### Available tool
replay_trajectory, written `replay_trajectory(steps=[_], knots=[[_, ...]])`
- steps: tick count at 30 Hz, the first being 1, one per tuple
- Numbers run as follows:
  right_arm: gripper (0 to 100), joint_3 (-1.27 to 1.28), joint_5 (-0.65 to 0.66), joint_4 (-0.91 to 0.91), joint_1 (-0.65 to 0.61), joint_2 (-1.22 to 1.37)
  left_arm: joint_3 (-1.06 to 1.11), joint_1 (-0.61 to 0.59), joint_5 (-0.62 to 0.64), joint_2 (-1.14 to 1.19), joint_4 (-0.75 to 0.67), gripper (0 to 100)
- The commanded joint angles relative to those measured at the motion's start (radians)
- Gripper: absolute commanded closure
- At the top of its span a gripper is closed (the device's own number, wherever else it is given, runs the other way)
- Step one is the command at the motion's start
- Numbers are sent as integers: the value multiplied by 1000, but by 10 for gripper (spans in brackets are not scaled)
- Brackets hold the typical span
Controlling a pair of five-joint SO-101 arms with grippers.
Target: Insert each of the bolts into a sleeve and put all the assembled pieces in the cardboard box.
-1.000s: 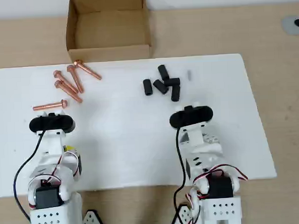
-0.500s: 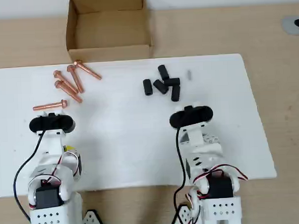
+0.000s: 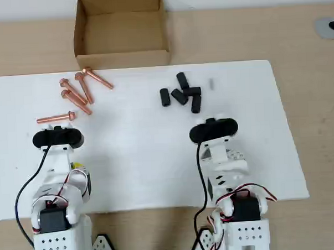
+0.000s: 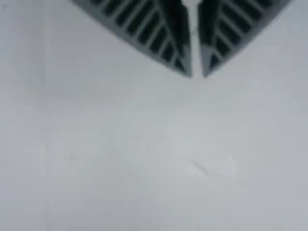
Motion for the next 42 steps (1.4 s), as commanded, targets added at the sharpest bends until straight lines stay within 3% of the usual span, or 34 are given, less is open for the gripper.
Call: replay_trajectory(steps=[1, 36, 39, 42], knots=[[989, 1, 9, 5, 15, -114, -3, -17, -9, -8, -17, 991], [989, 1, 11, 3, -1, -114, -6, -11, -11, -8, -18, 991], [989, 1, 12, 0, -7, -116, -8, -40, -49, -8, -21, 990], [989, -2, 34, -15, -28, -114, -12, -40, -173, 1, -28, 990]])
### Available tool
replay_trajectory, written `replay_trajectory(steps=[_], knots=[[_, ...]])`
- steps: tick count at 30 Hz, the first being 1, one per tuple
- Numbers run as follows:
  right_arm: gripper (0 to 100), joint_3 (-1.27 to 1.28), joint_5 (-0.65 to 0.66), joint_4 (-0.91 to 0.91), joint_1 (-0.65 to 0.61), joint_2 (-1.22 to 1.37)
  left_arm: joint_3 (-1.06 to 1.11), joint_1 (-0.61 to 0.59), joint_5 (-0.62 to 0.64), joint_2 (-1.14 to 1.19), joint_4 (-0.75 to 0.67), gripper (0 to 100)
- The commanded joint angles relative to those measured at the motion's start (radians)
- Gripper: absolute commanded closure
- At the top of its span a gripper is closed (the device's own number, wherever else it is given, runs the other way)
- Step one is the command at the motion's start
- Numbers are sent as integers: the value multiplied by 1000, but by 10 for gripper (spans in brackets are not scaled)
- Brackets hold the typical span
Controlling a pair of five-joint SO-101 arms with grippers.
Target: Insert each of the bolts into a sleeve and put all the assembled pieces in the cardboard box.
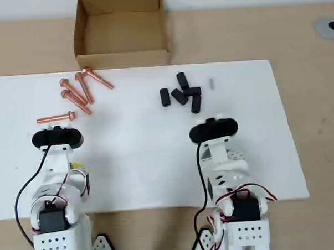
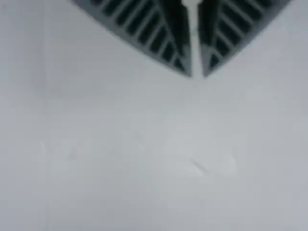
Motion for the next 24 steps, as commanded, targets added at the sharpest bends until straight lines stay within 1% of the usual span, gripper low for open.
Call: replay_trajectory(steps=[1, 4, 5, 7, 9, 11, 14, 15, 17, 18, 19, 20, 22, 24], knots=[[989, -12, 71, -12, -21, -114, -17, -17, -137, 1, -5, 990], [989, -68, 252, 8, 41, -114, -68, -21, -206, 2, 34, 990], [989, -101, 273, 8, 51, -113, -107, -21, -219, 4, 49, 989], [989, -176, 267, 26, 54, -107, -227, -21, -227, 22, 81, 984], [989, -251, 270, 64, 56, -61, -382, -21, -226, 110, 124, 953], [989, -332, 273, 83, 58, 44, -575, -23, -203, 277, 158, 940], [989, -519, 305, 86, 58, 295, -979, -15, -152, 642, 250, 940], [989, -608, 307, 89, 58, 400, -1131, -12, -146, 783, 321, 940], [989, -814, 308, 130, 58, 618, -1418, 41, -157, 1066, 522, 940], [989, -928, 308, 167, 58, 727, -1528, 64, -167, 1190, 588, 940], [989, -1050, 307, 219, 58, 835, -1582, 66, -180, 1300, 575, 940], [989, -1170, 304, 279, 58, 937, -1628, 57, -241, 1362, 578, 940], [989, -1406, 293, 393, 58, 1119, -1654, 57, -414, 1419, 575, 940], [989, -1606, 229, 474, 64, 1251, -1628, 83, -623, 1445, 575, 940]])
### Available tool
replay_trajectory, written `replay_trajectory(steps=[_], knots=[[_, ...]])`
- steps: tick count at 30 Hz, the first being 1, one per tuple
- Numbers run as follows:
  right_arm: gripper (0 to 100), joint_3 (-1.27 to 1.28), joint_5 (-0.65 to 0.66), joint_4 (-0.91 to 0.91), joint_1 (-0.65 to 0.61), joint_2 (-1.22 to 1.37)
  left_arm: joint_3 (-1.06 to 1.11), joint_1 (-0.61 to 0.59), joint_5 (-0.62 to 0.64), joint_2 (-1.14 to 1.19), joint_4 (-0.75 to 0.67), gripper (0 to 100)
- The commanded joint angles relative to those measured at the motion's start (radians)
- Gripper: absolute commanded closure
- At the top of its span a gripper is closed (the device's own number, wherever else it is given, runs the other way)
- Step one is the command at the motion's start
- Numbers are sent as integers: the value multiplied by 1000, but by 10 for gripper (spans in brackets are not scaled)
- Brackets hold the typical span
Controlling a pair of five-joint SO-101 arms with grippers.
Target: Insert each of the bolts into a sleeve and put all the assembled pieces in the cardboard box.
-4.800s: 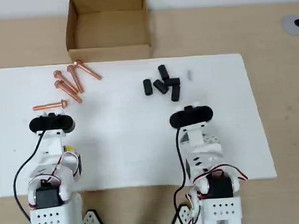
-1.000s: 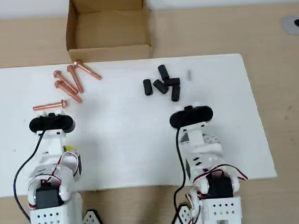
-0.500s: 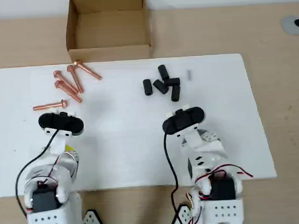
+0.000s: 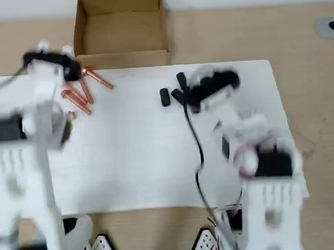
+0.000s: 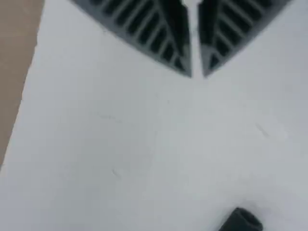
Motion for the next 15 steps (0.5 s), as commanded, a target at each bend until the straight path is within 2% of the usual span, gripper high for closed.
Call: replay_trajectory(steps=[1, 4, 7, 12, 15], knots=[[989, -470, -106, 135, 42, 286, -57, 51, -353, 82, 18, 940], [989, -591, -206, 147, 81, 366, 17, 64, -574, 82, 18, 940], [989, -575, -241, 127, 125, 361, 91, 60, -720, 85, 17, 940], [989, -392, -232, 9, 220, 262, 126, -25, -901, 88, 15, 940], [989, -213, -181, -81, 282, 160, 172, -86, -996, 90, -26, 940]])
